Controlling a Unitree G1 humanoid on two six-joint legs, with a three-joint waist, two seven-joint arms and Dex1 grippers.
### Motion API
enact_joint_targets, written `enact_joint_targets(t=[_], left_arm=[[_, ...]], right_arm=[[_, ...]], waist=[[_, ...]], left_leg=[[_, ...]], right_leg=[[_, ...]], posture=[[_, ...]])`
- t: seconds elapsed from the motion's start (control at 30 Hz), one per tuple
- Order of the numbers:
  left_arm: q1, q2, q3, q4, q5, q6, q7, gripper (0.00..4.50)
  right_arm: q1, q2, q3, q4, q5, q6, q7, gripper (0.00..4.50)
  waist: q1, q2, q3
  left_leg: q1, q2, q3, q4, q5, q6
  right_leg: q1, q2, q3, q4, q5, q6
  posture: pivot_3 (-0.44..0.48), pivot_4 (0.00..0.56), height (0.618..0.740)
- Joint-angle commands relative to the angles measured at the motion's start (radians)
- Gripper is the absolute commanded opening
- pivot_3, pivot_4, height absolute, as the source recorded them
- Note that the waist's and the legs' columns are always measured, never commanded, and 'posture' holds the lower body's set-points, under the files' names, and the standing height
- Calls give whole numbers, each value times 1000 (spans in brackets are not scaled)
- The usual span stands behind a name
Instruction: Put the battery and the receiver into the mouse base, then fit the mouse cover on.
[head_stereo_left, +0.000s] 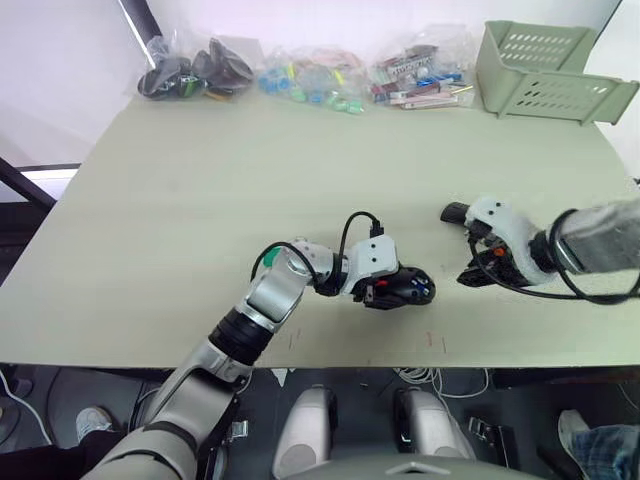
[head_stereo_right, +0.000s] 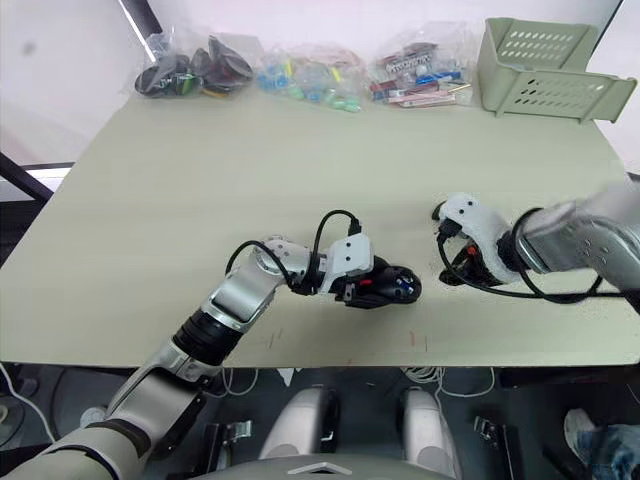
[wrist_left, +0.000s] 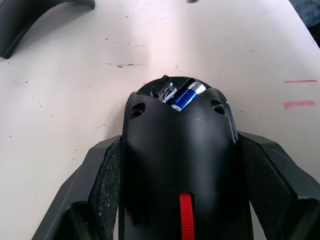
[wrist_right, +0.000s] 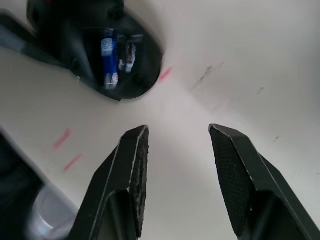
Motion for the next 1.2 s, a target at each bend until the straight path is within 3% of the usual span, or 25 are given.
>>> enact_joint_targets(t=[0.03,0.2,0.43,0.5,0.53,0.6,0.63,0.7,0.9,1.2], left_arm=[[2,15,1,5,15,2,4,2911],[0,30,1,-4,9,4,-10,2911],[-1,41,0,-3,6,1,-16,2911],[1,45,-1,-4,6,0,-20,2911],[2,48,-2,-3,6,-1,-21,2911],[4,48,-4,3,8,-4,-23,2911],[4,49,-4,5,8,-5,-24,2911],[3,50,-3,8,8,-6,-25,2911],[0,50,-1,19,10,-9,-23,2911],[5,58,1,11,6,-4,-28,2911]], right_arm=[[216,-1,-216,-161,-124,-212,-21,1997],[550,205,-470,-243,-155,-442,-19,1997],[679,296,-403,-289,-360,-621,52,1997],[700,360,-377,-281,-375,-687,89,1997],[703,382,-362,-265,-407,-713,96,1509],[694,415,-312,-216,-485,-775,116,1448],[688,437,-295,-195,-506,-795,125,804],[683,467,-283,-174,-527,-817,141,85],[664,555,-202,-56,-644,-927,201,13],[657,600,-208,-29,-675,-936,232,13]], waist=[[-1,0,0],[-4,-5,-1],[-16,-4,-1],[-19,-4,-1],[-20,-4,-1],[-22,-4,-1],[-23,-4,-1],[-23,-4,-1],[-23,-4,-1],[-23,-4,-1]], left_leg=[[0,0,0,0,0,0],[3,4,-1,2,0,0],[4,4,2,3,0,0],[4,4,2,3,0,0],[5,4,1,3,0,0],[5,4,1,3,0,0],[5,4,1,3,0,0],[5,4,3,3,0,0],[6,4,3,3,0,0],[8,5,3,3,0,0]], right_leg=[[0,0,0,0,0,0],[2,5,1,1,-2,3],[2,6,3,2,-2,2],[2,6,3,2,-3,0],[3,7,3,2,-3,0],[3,7,3,2,-3,1],[3,7,3,2,-2,2],[3,7,4,2,-2,2],[3,8,5,3,-1,0],[4,8,5,5,0,-1]], posture=[[0,150,740],[0,150,740],[0,150,740],[0,150,740],[0,150,740],[0,150,740],[0,150,740],[0,150,740],[0,150,740],[0,150,740]])
